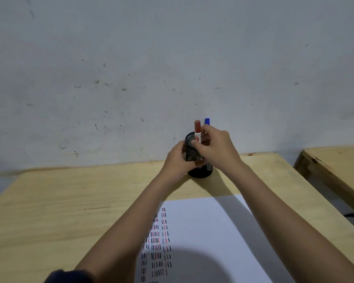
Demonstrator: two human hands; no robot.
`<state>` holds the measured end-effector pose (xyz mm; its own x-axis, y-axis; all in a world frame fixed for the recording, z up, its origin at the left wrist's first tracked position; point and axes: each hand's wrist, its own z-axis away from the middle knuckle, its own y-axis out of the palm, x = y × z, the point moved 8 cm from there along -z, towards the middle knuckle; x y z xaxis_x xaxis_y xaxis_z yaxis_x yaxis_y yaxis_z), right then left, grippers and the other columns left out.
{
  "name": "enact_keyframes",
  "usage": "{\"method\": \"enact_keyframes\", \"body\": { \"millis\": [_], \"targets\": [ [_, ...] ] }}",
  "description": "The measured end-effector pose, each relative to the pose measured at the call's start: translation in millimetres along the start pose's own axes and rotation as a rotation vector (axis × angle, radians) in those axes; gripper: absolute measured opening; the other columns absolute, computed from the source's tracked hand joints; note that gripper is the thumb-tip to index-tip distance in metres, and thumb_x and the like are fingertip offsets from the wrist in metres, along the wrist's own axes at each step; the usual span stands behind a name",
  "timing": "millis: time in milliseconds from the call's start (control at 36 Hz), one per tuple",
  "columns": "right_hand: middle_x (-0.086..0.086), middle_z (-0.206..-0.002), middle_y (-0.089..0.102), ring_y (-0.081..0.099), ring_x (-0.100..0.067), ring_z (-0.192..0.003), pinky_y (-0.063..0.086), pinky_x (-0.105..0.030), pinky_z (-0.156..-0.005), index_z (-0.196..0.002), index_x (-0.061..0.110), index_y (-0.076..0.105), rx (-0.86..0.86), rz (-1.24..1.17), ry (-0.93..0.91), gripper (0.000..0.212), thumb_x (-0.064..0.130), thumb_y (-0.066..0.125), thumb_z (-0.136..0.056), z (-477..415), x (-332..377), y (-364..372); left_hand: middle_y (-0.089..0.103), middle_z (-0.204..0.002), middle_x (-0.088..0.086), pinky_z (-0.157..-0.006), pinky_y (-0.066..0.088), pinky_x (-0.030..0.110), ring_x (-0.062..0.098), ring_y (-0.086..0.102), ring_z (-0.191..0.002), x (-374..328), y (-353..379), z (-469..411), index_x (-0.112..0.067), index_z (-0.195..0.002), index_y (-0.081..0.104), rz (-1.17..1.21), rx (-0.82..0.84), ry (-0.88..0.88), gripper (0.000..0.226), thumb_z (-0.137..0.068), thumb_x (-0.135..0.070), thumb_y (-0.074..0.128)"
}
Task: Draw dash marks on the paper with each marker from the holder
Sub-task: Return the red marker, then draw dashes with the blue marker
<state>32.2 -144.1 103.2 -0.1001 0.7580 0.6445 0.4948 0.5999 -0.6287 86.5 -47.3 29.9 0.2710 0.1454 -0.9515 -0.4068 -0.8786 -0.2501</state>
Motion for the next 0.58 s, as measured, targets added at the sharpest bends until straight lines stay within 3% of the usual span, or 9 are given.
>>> {"method": "enact_keyframes", "body": {
  "millis": [139, 306, 389, 444, 500, 583],
  "targets": [
    [-0.010, -0.084, 0.069, 0.065, -0.025, -0.081, 0.055, -0.041, -0.075, -0.087, 0.012, 0.060, -0.016, -0.027, 0.032, 0.015, 0.023, 0.064, -0.078, -3, -2, -1, 0.065, -0.108, -0.003, -0.086, 0.052, 0.027, 0.014, 0.064, -0.101, -1, 1, -1, -0.023, -0.110, 0.053, 0.021, -0.009, -0.003, 0.060, -0.058, -0.027, 0.083],
    [-0.007, -0.088, 0.070, 0.067, -0.020, -0.082, 0.055, -0.032, -0.078, -0.092, 0.012, 0.062, -0.033, -0.096, 0.038, 0.014, 0.015, 0.065, -0.078, 0, -1, -6, 0.063, -0.107, -0.005, -0.086, 0.050, 0.025, 0.013, 0.062, -0.104, 0, 3, 0, -0.027, -0.105, 0.052, 0.077, -0.004, -0.013, 0.055, -0.061, -0.021, 0.084],
    [-0.003, -0.086, 0.066, 0.066, -0.012, -0.077, 0.052, -0.017, -0.071, -0.105, 0.011, 0.064, -0.108, -0.201, 0.041, 0.025, 0.016, 0.066, -0.081, 1, -1, -17, 0.065, -0.109, -0.003, -0.088, 0.052, 0.029, 0.014, 0.063, -0.106, 2, 4, -1, -0.029, -0.103, 0.054, 0.105, -0.003, -0.008, 0.053, -0.061, -0.020, 0.084],
    [-0.004, -0.081, 0.067, 0.064, -0.004, -0.071, 0.047, -0.008, -0.062, -0.103, 0.010, 0.064, -0.192, -0.289, 0.022, 0.021, 0.013, 0.064, -0.082, 0, 1, -31, 0.066, -0.108, -0.004, -0.088, 0.052, 0.029, 0.013, 0.063, -0.105, 4, 3, -1, -0.032, -0.099, 0.055, 0.137, -0.012, -0.008, 0.052, -0.057, -0.022, 0.084],
    [-0.006, -0.076, 0.068, 0.066, -0.004, -0.070, 0.050, -0.012, -0.064, -0.094, 0.013, 0.064, -0.299, -0.353, 0.017, 0.013, 0.009, 0.061, -0.082, -2, -2, -47, 0.066, -0.106, -0.007, -0.087, 0.051, 0.027, 0.012, 0.063, -0.103, 6, 3, -2, -0.034, -0.097, 0.055, 0.146, -0.012, -0.006, 0.051, -0.057, -0.020, 0.085],
    [-0.011, -0.080, 0.069, 0.069, -0.024, -0.082, 0.057, -0.033, -0.076, -0.087, 0.013, 0.066, -0.376, -0.424, 0.110, 0.010, 0.009, 0.062, -0.080, -11, -24, -60, 0.064, -0.104, -0.013, -0.086, 0.049, 0.023, 0.008, 0.062, -0.103, 6, 4, -2, -0.036, -0.096, 0.055, 0.136, -0.002, -0.002, 0.050, -0.061, -0.017, 0.085]
  ]
}}
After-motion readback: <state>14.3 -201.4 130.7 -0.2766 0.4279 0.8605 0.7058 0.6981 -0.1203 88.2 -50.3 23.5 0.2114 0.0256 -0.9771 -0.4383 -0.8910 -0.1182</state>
